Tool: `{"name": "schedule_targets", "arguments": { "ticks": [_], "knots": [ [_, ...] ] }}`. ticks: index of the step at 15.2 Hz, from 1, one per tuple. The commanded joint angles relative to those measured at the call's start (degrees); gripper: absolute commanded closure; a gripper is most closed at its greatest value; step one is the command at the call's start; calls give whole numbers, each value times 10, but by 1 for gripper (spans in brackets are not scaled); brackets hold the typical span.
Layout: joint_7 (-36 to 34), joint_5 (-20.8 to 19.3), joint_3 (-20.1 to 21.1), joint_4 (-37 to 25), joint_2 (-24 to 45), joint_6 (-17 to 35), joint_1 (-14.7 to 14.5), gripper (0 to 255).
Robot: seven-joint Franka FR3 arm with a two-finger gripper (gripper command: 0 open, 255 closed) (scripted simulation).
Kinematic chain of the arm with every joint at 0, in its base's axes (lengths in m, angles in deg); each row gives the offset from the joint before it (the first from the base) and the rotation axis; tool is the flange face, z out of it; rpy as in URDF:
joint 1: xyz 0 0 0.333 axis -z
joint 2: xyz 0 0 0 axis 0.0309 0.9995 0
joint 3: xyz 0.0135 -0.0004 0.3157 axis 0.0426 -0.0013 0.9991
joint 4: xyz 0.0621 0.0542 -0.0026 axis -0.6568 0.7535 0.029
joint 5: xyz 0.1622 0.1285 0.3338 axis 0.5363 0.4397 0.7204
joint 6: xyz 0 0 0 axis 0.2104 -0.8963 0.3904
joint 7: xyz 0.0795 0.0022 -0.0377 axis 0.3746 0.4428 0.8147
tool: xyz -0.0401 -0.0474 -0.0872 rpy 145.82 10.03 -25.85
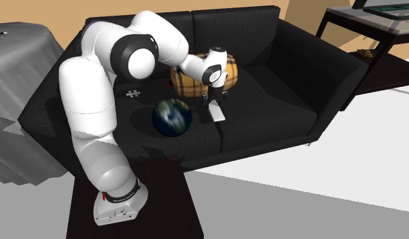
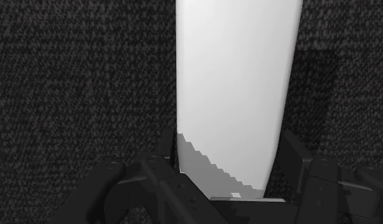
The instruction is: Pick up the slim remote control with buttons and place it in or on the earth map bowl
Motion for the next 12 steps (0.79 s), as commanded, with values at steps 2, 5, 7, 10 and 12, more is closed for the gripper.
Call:
{"name": "schedule_targets", "arguments": {
  "ticks": [2,5,7,10,12],
  "knots": [
    [0,1,1,-7,-13,-20,1,255],
    [1,3,1,-14,-27,-41,1,255],
    [1,4,1,-19,-35,-54,1,255],
    [1,5,2,-28,-47,-75,2,255],
    [1,6,2,-35,-54,-89,2,255]
  ]
}}
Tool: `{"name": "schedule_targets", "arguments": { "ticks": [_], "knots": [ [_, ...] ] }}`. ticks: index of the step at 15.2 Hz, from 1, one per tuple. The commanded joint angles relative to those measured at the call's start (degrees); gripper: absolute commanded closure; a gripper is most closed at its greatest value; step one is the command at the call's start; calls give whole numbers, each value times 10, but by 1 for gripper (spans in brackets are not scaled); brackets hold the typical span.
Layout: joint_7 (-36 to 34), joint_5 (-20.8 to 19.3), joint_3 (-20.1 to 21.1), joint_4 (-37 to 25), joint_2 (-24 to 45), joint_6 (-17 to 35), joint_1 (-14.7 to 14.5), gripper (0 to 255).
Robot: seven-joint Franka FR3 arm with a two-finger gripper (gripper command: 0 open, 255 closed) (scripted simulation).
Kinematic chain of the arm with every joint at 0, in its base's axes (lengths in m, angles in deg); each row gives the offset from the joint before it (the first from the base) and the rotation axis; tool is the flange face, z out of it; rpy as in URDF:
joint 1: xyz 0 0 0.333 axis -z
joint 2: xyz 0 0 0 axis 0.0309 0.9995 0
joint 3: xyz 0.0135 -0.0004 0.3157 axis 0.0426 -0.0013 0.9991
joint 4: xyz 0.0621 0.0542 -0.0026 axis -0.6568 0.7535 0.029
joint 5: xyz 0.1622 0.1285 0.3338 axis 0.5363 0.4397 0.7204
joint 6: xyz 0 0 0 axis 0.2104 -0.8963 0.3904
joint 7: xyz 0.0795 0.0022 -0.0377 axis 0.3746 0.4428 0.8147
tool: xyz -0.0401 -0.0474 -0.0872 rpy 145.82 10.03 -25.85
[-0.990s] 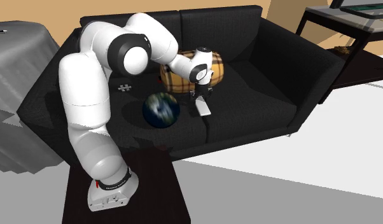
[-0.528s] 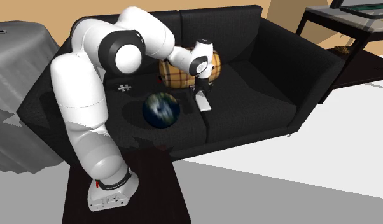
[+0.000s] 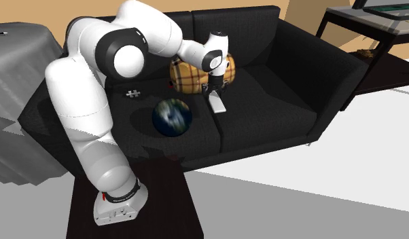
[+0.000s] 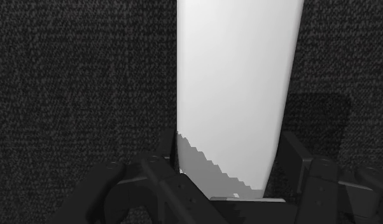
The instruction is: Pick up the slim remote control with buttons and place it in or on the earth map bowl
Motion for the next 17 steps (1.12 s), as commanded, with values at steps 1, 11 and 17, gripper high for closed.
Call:
{"name": "schedule_targets", "arguments": {
  "ticks": [1,11,17],
  "knots": [
    [1,1,0,-6,-8,-14,1,255],
    [0,3,0,-48,-38,-86,2,255],
    [0,4,0,-80,-50,-130,2,255]
  ]
}}
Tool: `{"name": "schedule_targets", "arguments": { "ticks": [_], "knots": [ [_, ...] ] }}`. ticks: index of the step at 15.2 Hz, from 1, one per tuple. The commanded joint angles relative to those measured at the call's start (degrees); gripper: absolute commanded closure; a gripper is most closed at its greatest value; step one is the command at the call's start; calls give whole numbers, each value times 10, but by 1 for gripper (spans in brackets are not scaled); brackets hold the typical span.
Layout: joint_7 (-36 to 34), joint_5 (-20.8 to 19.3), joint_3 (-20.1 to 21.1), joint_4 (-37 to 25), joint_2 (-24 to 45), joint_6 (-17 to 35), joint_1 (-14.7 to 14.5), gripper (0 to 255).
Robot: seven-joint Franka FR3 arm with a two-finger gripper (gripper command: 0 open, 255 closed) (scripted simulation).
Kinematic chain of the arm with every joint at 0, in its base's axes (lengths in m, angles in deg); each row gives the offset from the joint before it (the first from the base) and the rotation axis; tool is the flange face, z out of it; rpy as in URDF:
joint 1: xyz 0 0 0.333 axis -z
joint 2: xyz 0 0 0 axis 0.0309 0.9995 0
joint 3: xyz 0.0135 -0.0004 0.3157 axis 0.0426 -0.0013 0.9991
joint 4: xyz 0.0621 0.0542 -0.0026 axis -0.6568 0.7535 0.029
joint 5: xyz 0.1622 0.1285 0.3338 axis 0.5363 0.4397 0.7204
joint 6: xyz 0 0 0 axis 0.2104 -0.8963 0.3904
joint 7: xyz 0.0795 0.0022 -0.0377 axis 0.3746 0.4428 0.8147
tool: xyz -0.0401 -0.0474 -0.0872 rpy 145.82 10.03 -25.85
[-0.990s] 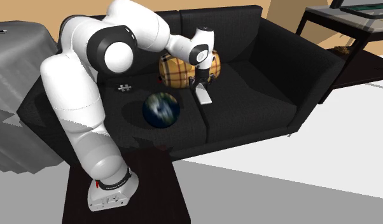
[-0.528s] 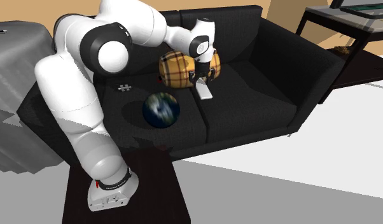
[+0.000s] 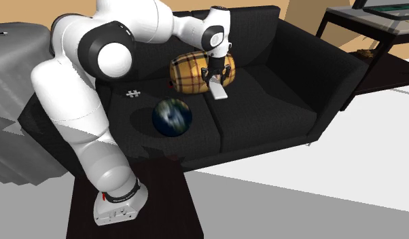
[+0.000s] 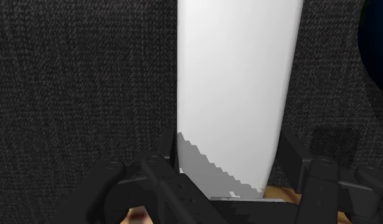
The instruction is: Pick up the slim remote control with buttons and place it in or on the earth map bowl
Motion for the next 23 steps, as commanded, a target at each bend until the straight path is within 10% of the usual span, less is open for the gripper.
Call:
{"name": "schedule_targets", "arguments": {
  "ticks": [1,8,23],
  "knots": [
    [0,0,0,-14,-3,-17,0,255],
    [-1,0,0,-57,-11,-68,1,255],
    [-52,54,35,271,-334,-58,-43,255]
  ]
}}
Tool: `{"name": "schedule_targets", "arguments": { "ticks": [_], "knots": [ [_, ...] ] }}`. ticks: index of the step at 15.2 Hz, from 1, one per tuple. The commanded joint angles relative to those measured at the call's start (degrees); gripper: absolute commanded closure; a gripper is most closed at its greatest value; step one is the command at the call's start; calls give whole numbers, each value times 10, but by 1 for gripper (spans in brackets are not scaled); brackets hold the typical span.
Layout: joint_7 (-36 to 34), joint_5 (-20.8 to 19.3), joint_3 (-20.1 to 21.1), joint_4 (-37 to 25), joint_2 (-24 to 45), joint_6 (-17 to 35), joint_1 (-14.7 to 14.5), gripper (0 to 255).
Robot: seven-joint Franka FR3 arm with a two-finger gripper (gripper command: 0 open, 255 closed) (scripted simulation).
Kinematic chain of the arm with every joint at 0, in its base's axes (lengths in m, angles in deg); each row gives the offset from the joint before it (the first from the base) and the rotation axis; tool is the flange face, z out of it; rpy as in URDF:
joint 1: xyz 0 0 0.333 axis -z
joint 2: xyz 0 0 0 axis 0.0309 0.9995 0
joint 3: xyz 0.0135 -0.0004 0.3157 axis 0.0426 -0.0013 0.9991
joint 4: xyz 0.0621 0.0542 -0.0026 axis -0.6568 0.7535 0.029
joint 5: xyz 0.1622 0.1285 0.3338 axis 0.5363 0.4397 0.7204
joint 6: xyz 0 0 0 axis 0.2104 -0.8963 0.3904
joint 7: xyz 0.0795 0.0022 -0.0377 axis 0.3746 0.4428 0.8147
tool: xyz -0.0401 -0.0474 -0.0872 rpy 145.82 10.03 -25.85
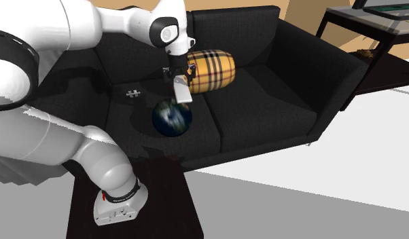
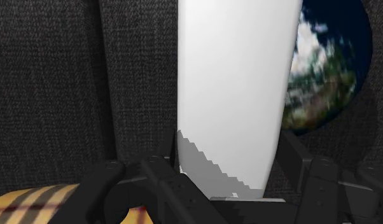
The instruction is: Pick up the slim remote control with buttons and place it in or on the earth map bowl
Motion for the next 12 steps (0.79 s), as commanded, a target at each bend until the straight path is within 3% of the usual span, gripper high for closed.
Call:
{"name": "schedule_targets", "arguments": {
  "ticks": [1,5,12],
  "knots": [
    [-10,9,6,33,-43,-9,-9,255],
    [-32,30,20,93,-132,-36,-31,255],
    [-29,37,27,142,-125,21,-34,255]
  ]
}}
